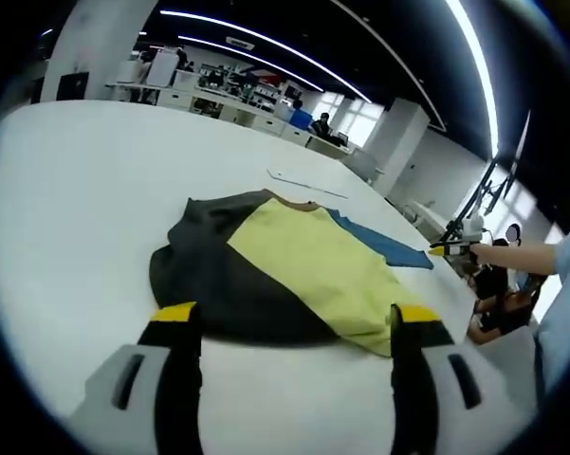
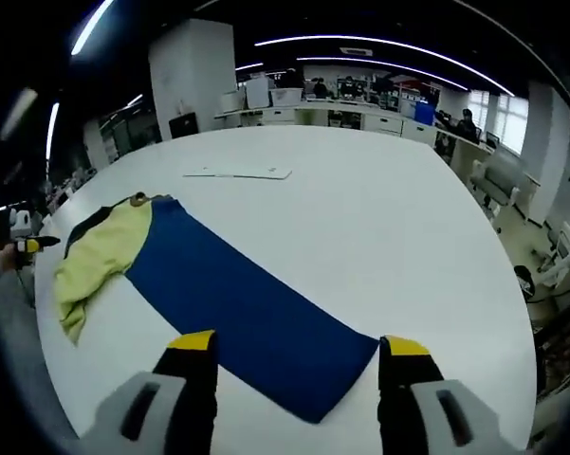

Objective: Fold the garment on the visible template until the final outline fits inside the template.

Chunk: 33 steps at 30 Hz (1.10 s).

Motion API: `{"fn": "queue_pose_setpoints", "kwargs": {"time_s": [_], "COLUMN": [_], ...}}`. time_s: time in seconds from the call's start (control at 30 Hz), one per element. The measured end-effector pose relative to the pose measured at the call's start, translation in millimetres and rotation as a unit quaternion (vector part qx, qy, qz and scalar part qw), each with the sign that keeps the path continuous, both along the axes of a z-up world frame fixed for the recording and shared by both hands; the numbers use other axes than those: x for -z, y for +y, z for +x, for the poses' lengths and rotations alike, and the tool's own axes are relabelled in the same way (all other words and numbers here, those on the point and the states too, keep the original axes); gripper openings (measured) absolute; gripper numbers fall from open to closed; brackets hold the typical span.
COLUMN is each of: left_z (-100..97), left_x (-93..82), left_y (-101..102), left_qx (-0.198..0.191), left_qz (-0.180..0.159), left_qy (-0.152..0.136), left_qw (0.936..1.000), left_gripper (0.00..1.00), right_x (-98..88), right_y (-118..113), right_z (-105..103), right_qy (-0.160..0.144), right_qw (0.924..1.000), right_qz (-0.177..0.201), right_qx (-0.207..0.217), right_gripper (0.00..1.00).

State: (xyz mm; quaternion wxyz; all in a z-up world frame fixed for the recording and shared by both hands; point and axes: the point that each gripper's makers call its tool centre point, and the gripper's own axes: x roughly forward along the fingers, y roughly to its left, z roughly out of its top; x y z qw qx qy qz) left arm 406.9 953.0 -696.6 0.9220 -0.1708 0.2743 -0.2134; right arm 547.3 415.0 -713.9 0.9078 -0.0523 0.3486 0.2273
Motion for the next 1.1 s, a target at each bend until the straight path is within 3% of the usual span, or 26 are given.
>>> {"fn": "queue_pose_setpoints", "kwargs": {"time_s": [0.17, 0.33, 0.5, 0.6, 0.7, 0.77, 0.87, 1.0, 1.1], "left_z": [-5.6, -9.2, -13.4, -15.4, -16.6, -17.3, -14.9, -8.7, -4.6], "left_x": [-0.8, -1.8, 4.1, 8.2, 10.4, 13.2, 14.3, 21.0, 22.3], "left_y": [2.7, 3.1, -2.5, -9.6, -17.0, -21.4, -25.4, -26.3, -36.1], "left_qx": [0.0, 0.001, 0.033, 0.063, 0.082, 0.104, 0.132, 0.179, 0.195], "left_qz": [0.002, 0.003, 0.046, 0.086, 0.104, 0.128, 0.182, 0.275, 0.284], "left_qy": [-0.004, -0.007, -0.009, -0.017, -0.022, -0.027, -0.055, -0.094, -0.106], "left_qw": [1.0, 1.0, 0.9984, 0.9941, 0.9909, 0.986, 0.9727, 0.94, 0.9328], "left_gripper": [0.78, 0.77, 0.77, 0.75, 0.73, 0.71, 0.62, 0.45, 0.41], "right_x": [-21.1, -36.5, -51.0, -56.9, -61.6, -63.3, -63.9, -63.4, -61.2], "right_y": [16.8, 31.9, 52.7, 62.5, 71.1, 75.5, 81.7, 86.9, 88.0], "right_z": [-10.7, -22.1, -36.7, -43.8, -50.0, -53.5, -60.6, -69.6, -76.5], "right_qy": [-0.026, -0.039, -0.052, -0.057, -0.06, -0.064, -0.064, -0.066, -0.063], "right_qw": [0.9994, 0.9984, 0.9966, 0.9956, 0.9947, 0.994, 0.9933, 0.9925, 0.9923], "right_qz": [0.02, 0.029, 0.033, 0.033, 0.043, 0.044, 0.048, 0.06, 0.068], "right_qx": [-0.014, -0.027, -0.055, -0.067, -0.072, -0.077, -0.083, -0.084, -0.083], "right_gripper": [0.92, 0.95, 0.96, 0.96, 0.95, 0.95, 0.94, 0.93, 0.93]}}
